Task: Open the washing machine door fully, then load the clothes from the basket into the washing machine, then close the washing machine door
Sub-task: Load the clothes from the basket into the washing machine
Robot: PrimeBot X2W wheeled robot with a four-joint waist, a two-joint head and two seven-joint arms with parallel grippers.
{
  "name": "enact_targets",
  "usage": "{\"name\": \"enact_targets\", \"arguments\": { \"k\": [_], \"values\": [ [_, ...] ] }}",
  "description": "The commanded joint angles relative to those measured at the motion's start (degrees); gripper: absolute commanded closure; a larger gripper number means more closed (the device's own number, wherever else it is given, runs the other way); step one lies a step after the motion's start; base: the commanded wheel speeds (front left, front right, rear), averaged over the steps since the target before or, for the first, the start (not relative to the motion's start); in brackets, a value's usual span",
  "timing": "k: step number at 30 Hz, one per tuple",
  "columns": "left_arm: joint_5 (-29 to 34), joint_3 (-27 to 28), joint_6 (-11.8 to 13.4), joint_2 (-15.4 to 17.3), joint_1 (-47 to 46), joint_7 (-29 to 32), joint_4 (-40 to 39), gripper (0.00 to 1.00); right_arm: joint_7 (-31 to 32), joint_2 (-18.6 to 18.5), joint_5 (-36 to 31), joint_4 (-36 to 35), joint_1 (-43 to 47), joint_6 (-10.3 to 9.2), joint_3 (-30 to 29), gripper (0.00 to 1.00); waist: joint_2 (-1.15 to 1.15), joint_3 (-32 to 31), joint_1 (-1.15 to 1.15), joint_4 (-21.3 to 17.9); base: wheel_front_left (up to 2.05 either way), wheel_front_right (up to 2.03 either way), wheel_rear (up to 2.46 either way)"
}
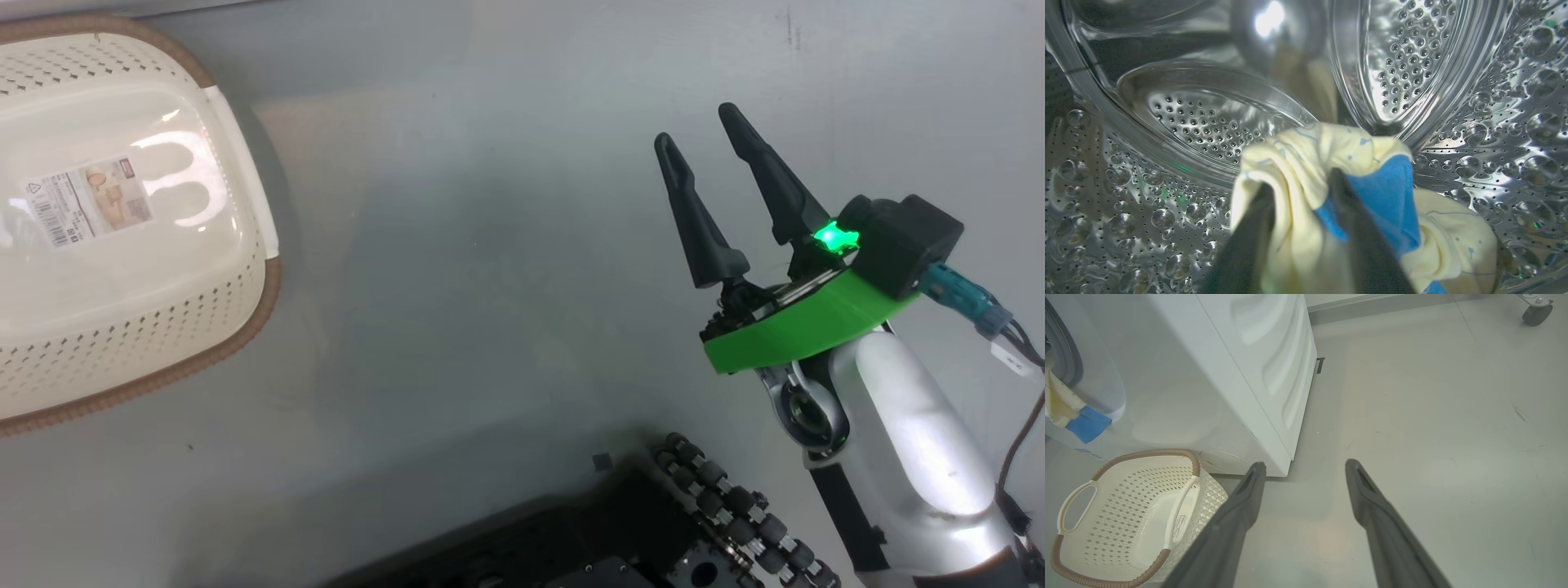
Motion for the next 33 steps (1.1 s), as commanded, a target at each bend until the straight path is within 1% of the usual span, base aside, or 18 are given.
{"name": "enact_targets", "arguments": {
  "k": [1, 7, 13, 16, 24, 30, 33],
  "values": [
    [-0.8, 0.0, 0.1, 1.7, -2.1, -0.4, -0.2, 0.00, -0.4, 0.1, 0.1, -1.1, 1.3, -0.16, 0.7, 0.00, 0.00, -0.3, 0.00, 0.2, 0.00, 0.00, 0.00],
    [-2.5, -1.3, 0.0, 1.5, -0.2, -0.4, -0.4, 0.00, -0.4, 0.1, -0.5, -0.7, 1.0, -0.16, 0.3, 0.00, 0.00, -1.7, 0.00, 0.7, 0.00, 0.00, 0.00],
    [-4.9, -1.9, 0.0, 1.2, 3.7, -0.4, -1.8, 0.00, -0.4, 0.1, -1.6, -0.2, 1.2, -0.16, -0.2, 0.00, 0.00, -4.4, 0.00, 1.7, 0.00, 0.00, 0.00],
    [-6.1, -3.6, 0.0, 0.8, 7.7, -0.4, -3.3, 0.00, -0.4, 0.1, -2.6, 0.1, 1.4, -0.16, -0.6, 0.00, 0.00, -6.5, 0.00, 2.7, 0.00, 0.00, 0.00],
    [-10.3, -2.6, 0.0, 0.1, 18.6, -0.4, -7.4, 0.00, -0.4, 0.1, -5.1, 1.4, 2.1, -0.16, -1.2, 0.00, 0.00, -13.0, 0.00, 5.5, 0.00, 0.00, 0.00],
    [-12.4, -2.8, 0.0, -1.4, 27.7, -0.4, -11.3, 0.00, -0.4, 0.1, -7.1, 2.5, 3.2, -0.16, -2.7, 0.00, 0.00, -18.3, 0.00, 8.1, 0.00, 0.00, 0.00],
    [-12.6, -4.0, 0.0, -1.9, 32.2, -0.4, -12.8, 0.00, -0.4, 0.1, -8.2, 3.1, 4.0, -0.16, -3.4, 0.00, 0.00, -21.3, 0.00, 9.3, 0.00, 0.00, 0.00]
  ]
}}
